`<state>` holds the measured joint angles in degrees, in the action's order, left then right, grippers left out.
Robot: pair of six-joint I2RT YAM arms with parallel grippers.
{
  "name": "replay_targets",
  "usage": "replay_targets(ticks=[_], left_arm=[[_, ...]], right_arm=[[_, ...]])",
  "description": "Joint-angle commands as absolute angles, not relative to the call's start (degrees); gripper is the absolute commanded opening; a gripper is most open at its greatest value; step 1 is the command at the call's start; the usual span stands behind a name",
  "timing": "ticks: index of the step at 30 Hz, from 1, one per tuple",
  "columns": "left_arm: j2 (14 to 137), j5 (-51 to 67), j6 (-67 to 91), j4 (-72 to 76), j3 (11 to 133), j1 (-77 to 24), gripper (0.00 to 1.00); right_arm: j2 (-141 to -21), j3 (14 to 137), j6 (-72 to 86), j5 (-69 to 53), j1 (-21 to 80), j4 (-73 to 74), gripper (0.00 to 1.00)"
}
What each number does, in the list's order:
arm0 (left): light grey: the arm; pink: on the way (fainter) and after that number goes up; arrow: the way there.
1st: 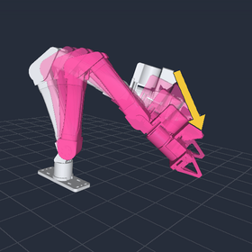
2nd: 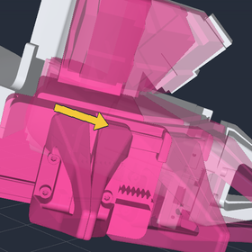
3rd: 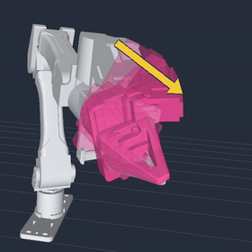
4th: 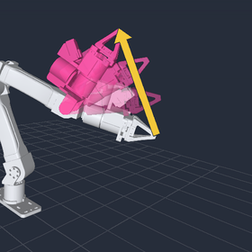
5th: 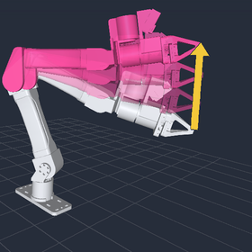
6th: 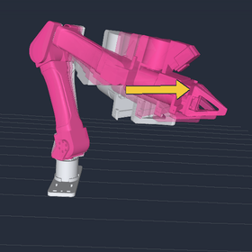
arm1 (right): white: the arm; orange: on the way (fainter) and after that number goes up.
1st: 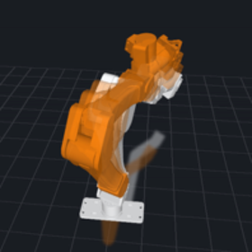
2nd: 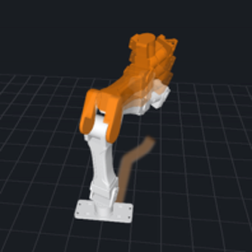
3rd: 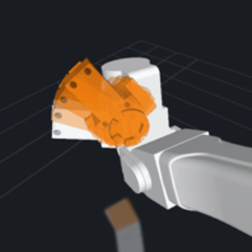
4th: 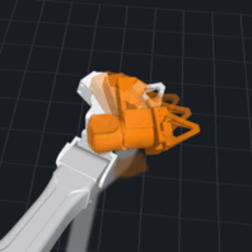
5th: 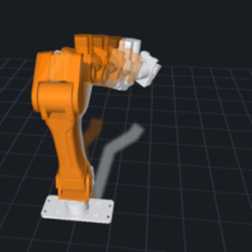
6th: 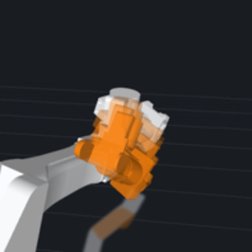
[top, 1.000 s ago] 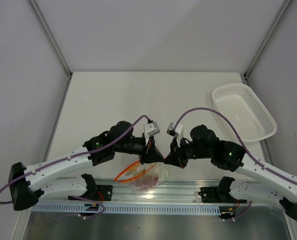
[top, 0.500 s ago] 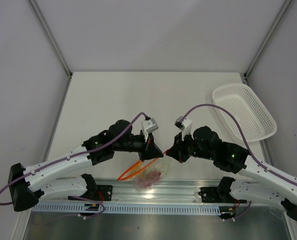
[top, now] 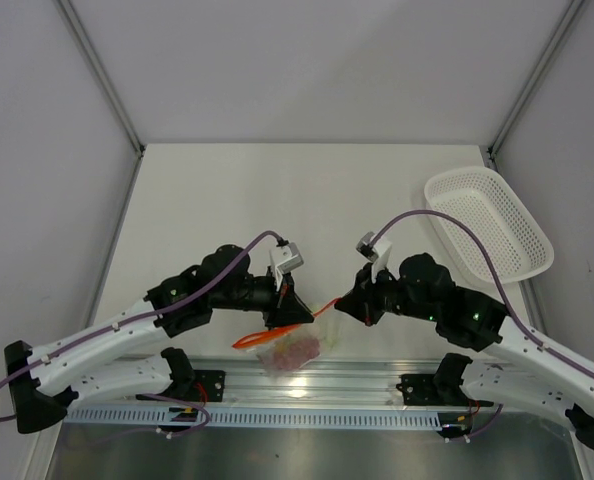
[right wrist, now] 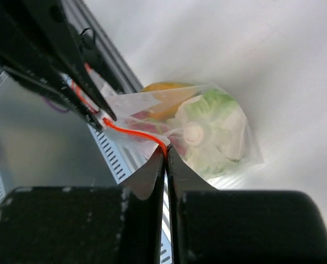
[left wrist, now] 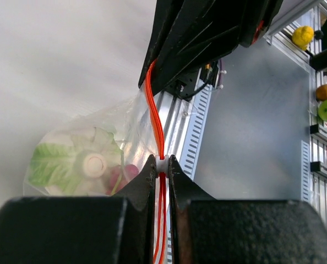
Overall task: Place the food in the zip-top bag and seal the zipper
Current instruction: Zip the zipper food storage bag at the center of the board.
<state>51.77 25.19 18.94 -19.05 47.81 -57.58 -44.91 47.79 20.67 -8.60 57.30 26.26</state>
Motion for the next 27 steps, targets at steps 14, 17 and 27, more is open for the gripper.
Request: replay_targets(ticks=[14, 17, 27], left_arm=[[51.24, 29.62, 18.98, -19.78, 49.13, -57.83, 0.0], [51.24, 29.71, 19.25, -19.42, 48.96, -57.83, 0.0], [51.42, 29.44, 19.42, -19.6, 48.96, -57.83, 0.01]], right_arm=[[-54.57, 55.02, 5.63, -29.44, 57.13, 26.63, 0.44], [-56.07, 55.2, 5.36, -30.06, 57.22, 25.84, 0.4], [-56.16, 55.46, 4.75, -26.19, 57.22, 26.63, 0.08]])
